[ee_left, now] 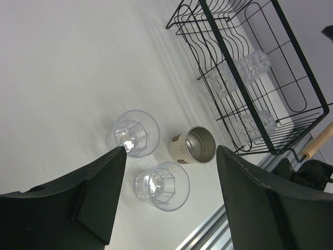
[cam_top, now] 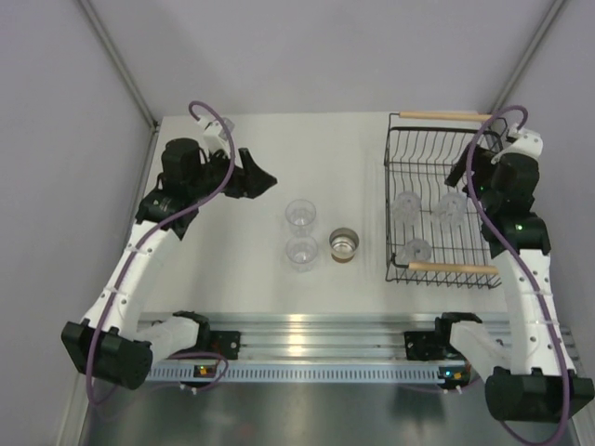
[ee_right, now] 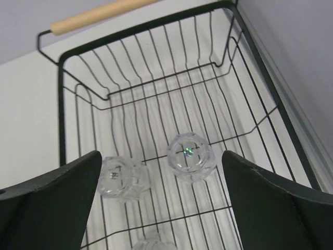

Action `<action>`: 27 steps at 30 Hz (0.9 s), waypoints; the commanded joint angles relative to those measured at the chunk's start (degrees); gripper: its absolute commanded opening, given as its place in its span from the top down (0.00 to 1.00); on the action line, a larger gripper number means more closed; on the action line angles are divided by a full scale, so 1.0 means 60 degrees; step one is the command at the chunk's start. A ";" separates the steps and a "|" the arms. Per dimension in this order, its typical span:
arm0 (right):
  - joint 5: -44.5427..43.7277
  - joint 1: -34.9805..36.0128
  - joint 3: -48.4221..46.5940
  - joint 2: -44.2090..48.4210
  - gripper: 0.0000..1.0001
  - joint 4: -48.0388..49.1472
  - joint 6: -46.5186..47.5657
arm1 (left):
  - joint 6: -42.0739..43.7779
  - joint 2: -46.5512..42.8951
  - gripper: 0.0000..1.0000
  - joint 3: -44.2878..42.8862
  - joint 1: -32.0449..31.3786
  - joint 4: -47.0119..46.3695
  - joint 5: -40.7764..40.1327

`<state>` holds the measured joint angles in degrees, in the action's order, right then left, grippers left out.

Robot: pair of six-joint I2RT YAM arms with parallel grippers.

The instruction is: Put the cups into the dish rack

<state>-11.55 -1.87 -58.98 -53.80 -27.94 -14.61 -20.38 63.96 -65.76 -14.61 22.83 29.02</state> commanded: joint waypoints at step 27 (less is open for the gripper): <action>0.2715 0.0092 0.0089 0.1760 0.01 -0.0206 0.0707 | 0.0848 0.3591 0.33 -0.1330 -0.1915 0.0648 -0.5671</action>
<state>4.40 -1.87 -58.98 -44.14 -29.26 -11.55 -15.49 83.92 -71.42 -25.96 26.79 -2.70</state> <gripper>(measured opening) 0.993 0.672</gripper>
